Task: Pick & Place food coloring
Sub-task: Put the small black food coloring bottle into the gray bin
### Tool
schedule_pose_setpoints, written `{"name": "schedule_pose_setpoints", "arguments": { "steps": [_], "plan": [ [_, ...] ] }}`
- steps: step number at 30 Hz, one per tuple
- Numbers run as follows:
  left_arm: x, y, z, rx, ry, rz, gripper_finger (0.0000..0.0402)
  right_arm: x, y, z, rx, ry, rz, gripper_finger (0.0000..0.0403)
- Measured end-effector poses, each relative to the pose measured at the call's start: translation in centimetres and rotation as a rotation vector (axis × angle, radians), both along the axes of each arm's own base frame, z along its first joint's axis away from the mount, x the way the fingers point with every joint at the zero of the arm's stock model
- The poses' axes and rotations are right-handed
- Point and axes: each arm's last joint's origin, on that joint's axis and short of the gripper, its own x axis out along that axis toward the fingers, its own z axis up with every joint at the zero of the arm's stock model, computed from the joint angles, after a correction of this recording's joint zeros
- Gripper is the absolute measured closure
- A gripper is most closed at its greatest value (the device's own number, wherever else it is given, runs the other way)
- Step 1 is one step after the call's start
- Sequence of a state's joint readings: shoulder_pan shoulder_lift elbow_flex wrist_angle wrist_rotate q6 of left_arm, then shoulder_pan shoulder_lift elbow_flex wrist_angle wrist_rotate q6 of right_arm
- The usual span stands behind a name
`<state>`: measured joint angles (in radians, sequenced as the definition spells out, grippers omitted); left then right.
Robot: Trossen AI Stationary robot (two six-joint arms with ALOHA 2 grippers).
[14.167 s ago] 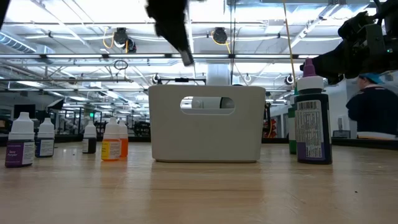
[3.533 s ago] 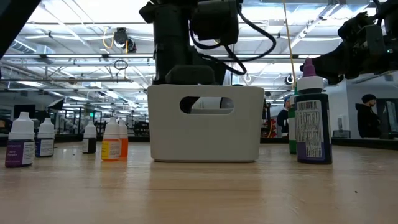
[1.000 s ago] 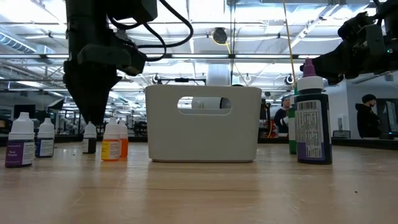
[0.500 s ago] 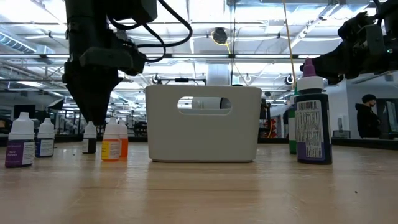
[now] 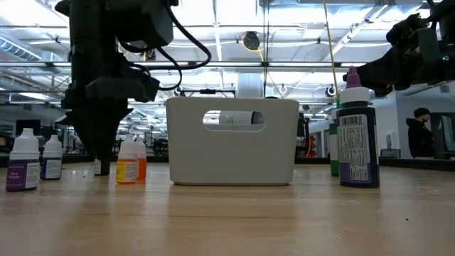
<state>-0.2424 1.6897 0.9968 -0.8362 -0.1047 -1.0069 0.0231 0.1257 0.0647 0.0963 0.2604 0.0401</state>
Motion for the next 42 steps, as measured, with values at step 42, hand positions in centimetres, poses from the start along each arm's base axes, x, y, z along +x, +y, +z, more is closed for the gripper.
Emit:
{"name": "schedule_pose_setpoints", "arguments": {
  "steps": [42],
  "plan": [
    [0.26, -0.09, 0.05, -0.009, -0.022, -0.07, 0.0216, 0.0, 0.0, 0.0, 0.0, 0.0, 0.0, 0.0325]
  ]
}}
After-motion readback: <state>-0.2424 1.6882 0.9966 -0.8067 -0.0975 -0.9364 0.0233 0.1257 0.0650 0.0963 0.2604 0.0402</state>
